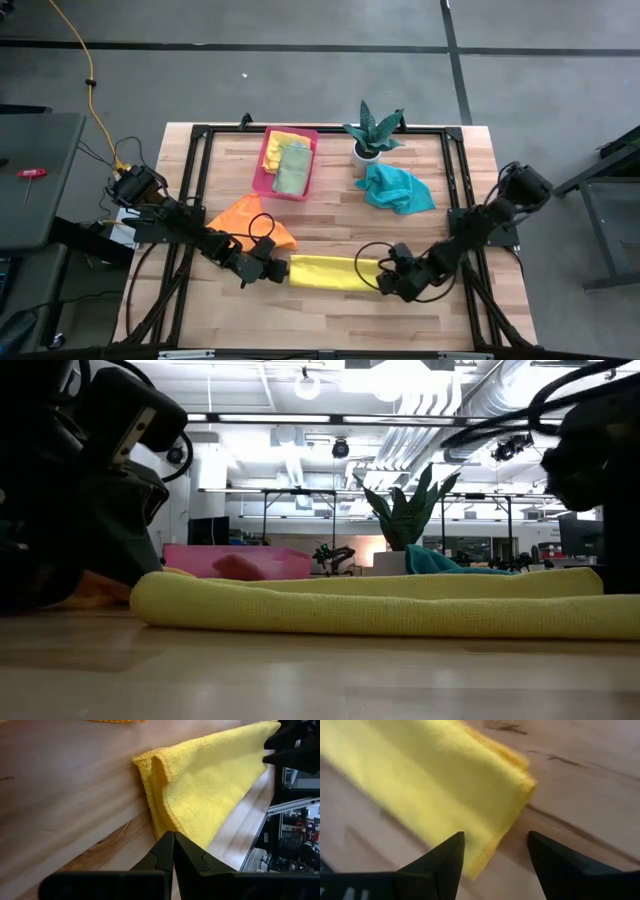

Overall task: Fold microfiber towels
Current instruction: Fold the yellow microfiber cloth

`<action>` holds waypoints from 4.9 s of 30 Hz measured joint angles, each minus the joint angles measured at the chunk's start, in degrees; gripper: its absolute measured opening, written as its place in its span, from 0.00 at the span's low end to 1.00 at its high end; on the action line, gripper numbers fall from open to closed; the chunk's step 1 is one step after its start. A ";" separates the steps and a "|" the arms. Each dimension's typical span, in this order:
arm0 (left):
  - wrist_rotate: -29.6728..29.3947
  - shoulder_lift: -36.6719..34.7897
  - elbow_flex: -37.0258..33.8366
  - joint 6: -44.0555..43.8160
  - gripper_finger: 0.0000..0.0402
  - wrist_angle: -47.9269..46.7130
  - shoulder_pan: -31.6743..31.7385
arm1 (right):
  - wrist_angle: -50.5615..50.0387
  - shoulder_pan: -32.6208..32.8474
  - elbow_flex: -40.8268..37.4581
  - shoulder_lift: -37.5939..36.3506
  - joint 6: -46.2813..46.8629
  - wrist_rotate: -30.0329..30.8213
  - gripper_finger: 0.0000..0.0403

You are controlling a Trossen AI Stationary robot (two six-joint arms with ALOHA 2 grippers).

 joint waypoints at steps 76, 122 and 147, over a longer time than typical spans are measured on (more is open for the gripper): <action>2.23 13.69 31.88 26.89 0.00 -10.55 9.49 | -30.78 6.69 -0.04 -22.49 16.83 -5.15 0.00; 9.51 24.33 35.43 29.46 0.00 -11.33 9.94 | 16.19 -5.29 0.04 -5.90 -0.02 -0.59 0.00; 9.14 24.36 35.34 29.50 0.00 -11.31 9.98 | 25.33 -7.26 0.04 -0.47 -0.09 -1.48 0.00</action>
